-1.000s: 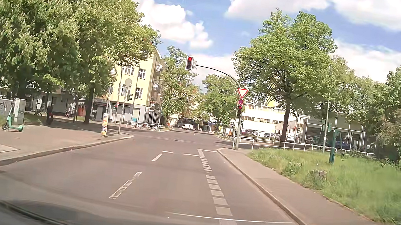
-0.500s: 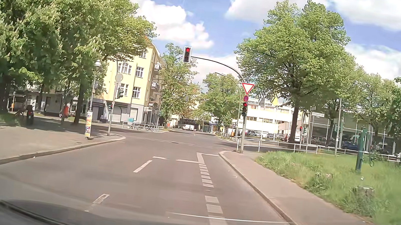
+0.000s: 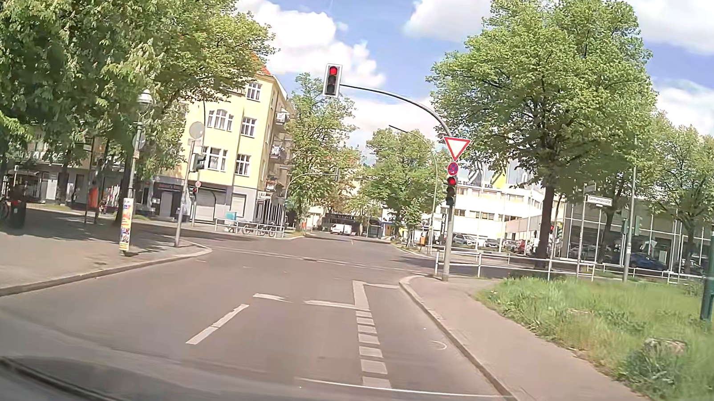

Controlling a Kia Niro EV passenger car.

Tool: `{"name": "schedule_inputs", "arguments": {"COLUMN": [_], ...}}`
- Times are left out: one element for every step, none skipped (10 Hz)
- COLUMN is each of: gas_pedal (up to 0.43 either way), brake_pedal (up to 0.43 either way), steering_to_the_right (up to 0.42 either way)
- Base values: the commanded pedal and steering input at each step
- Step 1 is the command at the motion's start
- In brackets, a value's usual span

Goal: Follow the waypoints while adhering to traffic rules and regulations

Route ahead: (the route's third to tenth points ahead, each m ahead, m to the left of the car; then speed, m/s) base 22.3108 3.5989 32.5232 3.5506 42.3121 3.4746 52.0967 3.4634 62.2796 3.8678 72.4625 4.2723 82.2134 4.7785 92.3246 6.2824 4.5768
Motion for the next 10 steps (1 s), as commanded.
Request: {"name": "schedule_inputs", "arguments": {"gas_pedal": [0.000, 0.000, 0.000, 0.000, 0.000, 0.000, 0.000, 0.000, 0.000, 0.000], "brake_pedal": [0.274, 0.280, 0.280, 0.287, 0.280, 0.287, 0.293, 0.293, 0.299, 0.305], "steering_to_the_right": [-0.041, -0.041, -0.044, -0.057, -0.063, -0.063, -0.060, -0.045, -0.033, -0.019]}}
